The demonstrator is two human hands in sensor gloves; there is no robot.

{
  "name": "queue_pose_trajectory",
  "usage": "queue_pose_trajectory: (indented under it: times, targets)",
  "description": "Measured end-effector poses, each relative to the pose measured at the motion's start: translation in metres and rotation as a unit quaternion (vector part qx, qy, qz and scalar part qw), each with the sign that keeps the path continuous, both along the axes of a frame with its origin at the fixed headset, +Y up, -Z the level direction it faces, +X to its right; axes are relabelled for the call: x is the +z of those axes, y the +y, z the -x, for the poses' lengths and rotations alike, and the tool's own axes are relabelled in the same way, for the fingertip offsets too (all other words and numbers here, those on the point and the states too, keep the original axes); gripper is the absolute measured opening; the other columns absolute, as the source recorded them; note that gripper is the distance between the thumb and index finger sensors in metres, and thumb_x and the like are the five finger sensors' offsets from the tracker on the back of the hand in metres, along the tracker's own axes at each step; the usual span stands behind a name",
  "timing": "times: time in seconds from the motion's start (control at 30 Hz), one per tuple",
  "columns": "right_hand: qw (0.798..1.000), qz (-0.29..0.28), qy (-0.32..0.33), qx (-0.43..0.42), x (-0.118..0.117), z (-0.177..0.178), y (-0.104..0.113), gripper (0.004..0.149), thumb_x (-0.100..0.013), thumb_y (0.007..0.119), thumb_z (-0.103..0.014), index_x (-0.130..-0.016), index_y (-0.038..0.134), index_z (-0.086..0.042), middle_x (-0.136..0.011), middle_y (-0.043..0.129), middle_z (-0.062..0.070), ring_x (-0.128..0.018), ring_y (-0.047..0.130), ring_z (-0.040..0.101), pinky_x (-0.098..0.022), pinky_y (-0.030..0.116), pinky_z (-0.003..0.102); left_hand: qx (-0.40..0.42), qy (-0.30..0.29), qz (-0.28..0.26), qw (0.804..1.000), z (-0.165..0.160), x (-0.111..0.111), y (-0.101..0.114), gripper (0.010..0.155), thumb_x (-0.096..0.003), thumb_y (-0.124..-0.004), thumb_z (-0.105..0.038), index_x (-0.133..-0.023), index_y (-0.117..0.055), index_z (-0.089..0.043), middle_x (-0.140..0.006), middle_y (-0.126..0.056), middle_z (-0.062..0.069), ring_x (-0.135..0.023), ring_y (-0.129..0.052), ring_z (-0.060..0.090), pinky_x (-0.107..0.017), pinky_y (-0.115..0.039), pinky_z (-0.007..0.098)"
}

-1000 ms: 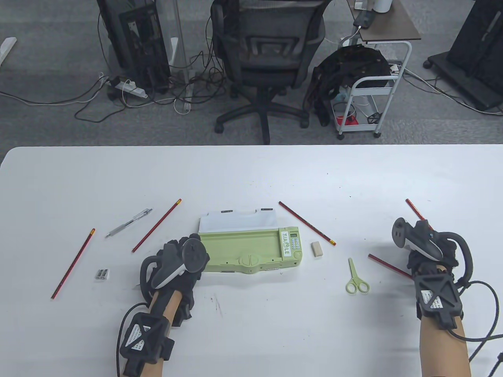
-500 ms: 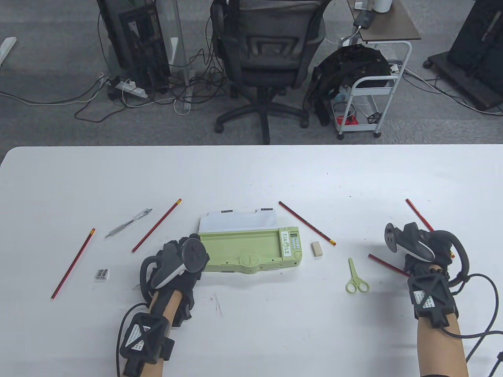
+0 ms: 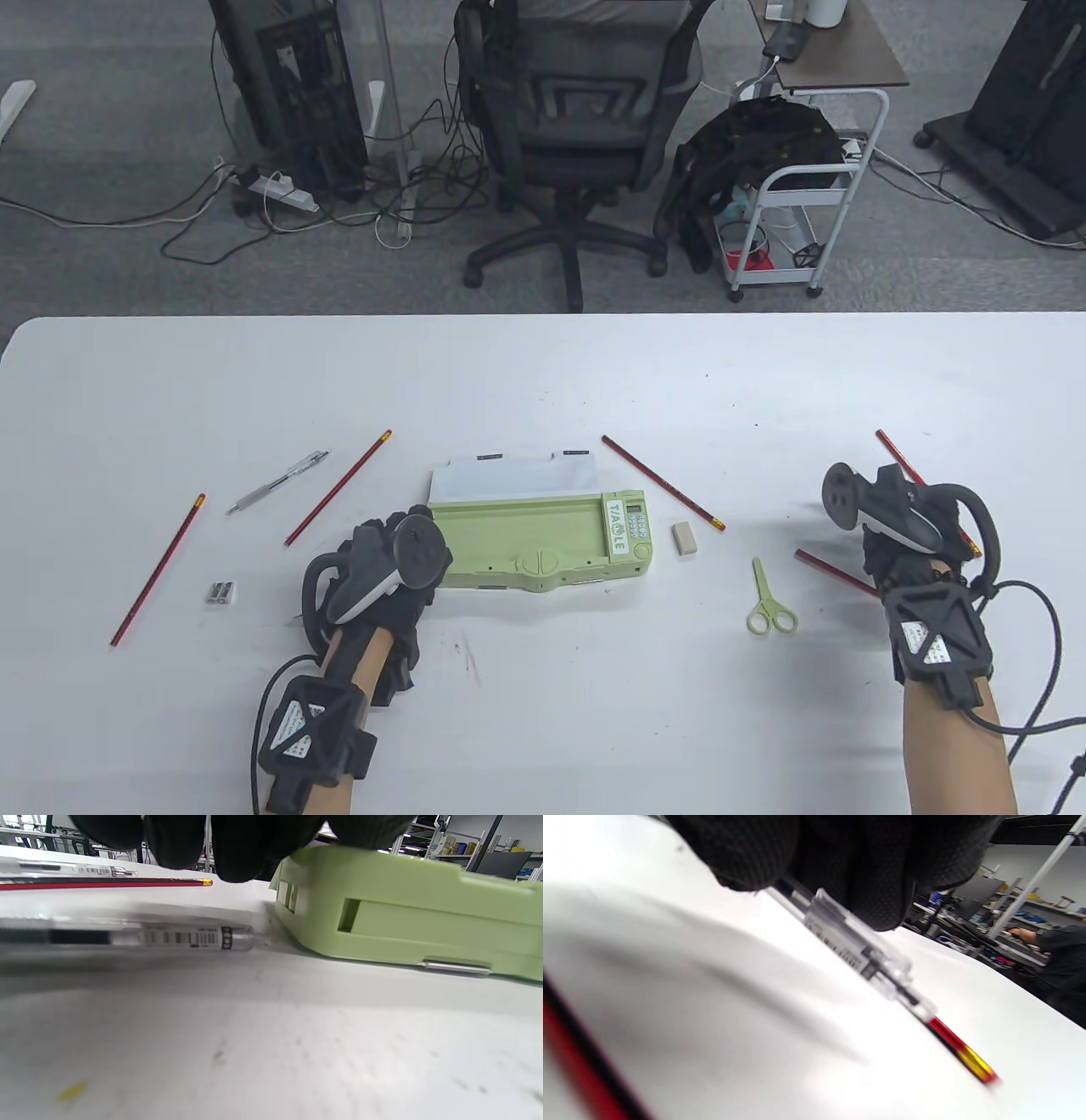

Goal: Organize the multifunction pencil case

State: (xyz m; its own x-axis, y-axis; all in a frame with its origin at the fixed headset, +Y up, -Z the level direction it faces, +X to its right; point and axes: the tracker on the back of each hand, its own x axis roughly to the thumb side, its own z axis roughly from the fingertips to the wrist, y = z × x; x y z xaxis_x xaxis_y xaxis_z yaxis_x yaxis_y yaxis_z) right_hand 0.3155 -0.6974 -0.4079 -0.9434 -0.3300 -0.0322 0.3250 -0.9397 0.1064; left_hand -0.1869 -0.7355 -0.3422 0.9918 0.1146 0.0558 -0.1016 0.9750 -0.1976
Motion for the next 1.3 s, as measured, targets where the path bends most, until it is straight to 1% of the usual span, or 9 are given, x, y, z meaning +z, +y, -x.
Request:
queue_pose_trajectory:
  times: [0.13,0.23,0.33,0.43,0.5,0.7,0.9,1.1,1.3]
  targets:
    - [0.996,-0.029,0.055,-0.066,0.003,0.044,0.028,0.048,-0.048,0.073,-0.026,-0.095,0.066,-0.017,-0.090,0.084,0.015,-0.080,0.089,0.042,-0.065,0.075,0.059,0.001,-0.001,0.001,1.000,0.000,0.000,0.000,0.068,-0.0566,-0.059,-0.044,-0.115,-0.047,-0.012,-0.119,-0.063,0.020,-0.106,-0.062,0.056,-0.069,-0.055,0.074]
    - [0.984,-0.061,0.114,-0.119,0.009,0.084,0.045,0.049,-0.048,0.074,-0.026,-0.095,0.067,-0.017,-0.088,0.083,0.014,-0.079,0.087,0.041,-0.065,0.073,0.059,0.004,0.000,0.001,1.000,0.000,0.000,0.000,0.068,-0.0566,-0.059,-0.045,-0.115,-0.047,-0.012,-0.119,-0.063,0.020,-0.106,-0.061,0.056,-0.069,-0.055,0.074]
    - [0.963,-0.074,0.166,-0.198,0.014,0.125,0.058,0.049,-0.048,0.075,-0.026,-0.095,0.068,-0.016,-0.087,0.083,0.014,-0.079,0.087,0.041,-0.066,0.072,0.060,0.003,0.000,0.000,1.000,0.000,0.000,0.000,0.068,-0.0566,-0.059,-0.044,-0.115,-0.047,-0.012,-0.119,-0.063,0.020,-0.106,-0.061,0.056,-0.069,-0.055,0.074]
    - [0.938,-0.056,0.204,-0.273,0.015,0.163,0.064,0.049,-0.048,0.075,-0.026,-0.095,0.069,-0.015,-0.088,0.083,0.014,-0.079,0.086,0.041,-0.066,0.071,0.061,0.003,-0.001,0.001,1.000,0.000,0.000,0.000,0.068,-0.0565,-0.059,-0.044,-0.115,-0.047,-0.012,-0.119,-0.063,0.020,-0.106,-0.062,0.056,-0.069,-0.055,0.074]
    - [0.930,-0.045,0.222,-0.291,0.014,0.186,0.065,0.049,-0.048,0.075,-0.026,-0.095,0.069,-0.015,-0.088,0.082,0.014,-0.080,0.086,0.042,-0.066,0.071,0.061,0.003,-0.001,0.001,1.000,0.001,0.000,0.000,0.068,-0.0566,-0.059,-0.044,-0.115,-0.047,-0.012,-0.119,-0.063,0.020,-0.106,-0.061,0.056,-0.069,-0.055,0.074]
    - [0.921,-0.006,0.265,-0.285,0.010,0.246,0.055,0.049,-0.047,0.075,-0.026,-0.095,0.070,-0.015,-0.090,0.081,0.014,-0.082,0.084,0.042,-0.067,0.070,0.061,0.005,-0.001,0.001,1.000,0.001,0.000,0.000,0.068,-0.0566,-0.059,-0.044,-0.115,-0.047,-0.012,-0.119,-0.063,0.020,-0.106,-0.061,0.056,-0.069,-0.055,0.074]
    - [0.923,0.021,0.280,-0.264,0.002,0.280,0.036,0.049,-0.047,0.075,-0.026,-0.095,0.072,-0.016,-0.091,0.079,0.014,-0.083,0.083,0.043,-0.067,0.069,0.061,0.005,-0.002,0.001,1.000,0.001,0.000,0.000,0.068,-0.0565,-0.059,-0.045,-0.115,-0.047,-0.013,-0.119,-0.063,0.020,-0.106,-0.061,0.056,-0.069,-0.055,0.074]
    - [0.929,0.044,0.277,-0.242,-0.005,0.292,0.019,0.049,-0.046,0.075,-0.026,-0.094,0.074,-0.019,-0.093,0.077,0.016,-0.084,0.081,0.044,-0.067,0.068,0.062,0.006,-0.002,0.001,1.000,0.001,0.000,0.000,0.068,-0.0566,-0.059,-0.045,-0.115,-0.047,-0.012,-0.119,-0.063,0.020,-0.106,-0.061,0.056,-0.069,-0.055,0.074]
    - [0.933,0.052,0.272,-0.231,-0.009,0.293,0.010,0.048,-0.045,0.076,-0.026,-0.093,0.075,-0.019,-0.093,0.077,0.016,-0.083,0.081,0.044,-0.067,0.068,0.062,0.007,-0.002,0.002,1.000,0.001,0.000,-0.001,0.068,-0.0566,-0.059,-0.044,-0.115,-0.047,-0.012,-0.119,-0.063,0.020,-0.106,-0.062,0.056,-0.069,-0.055,0.074]
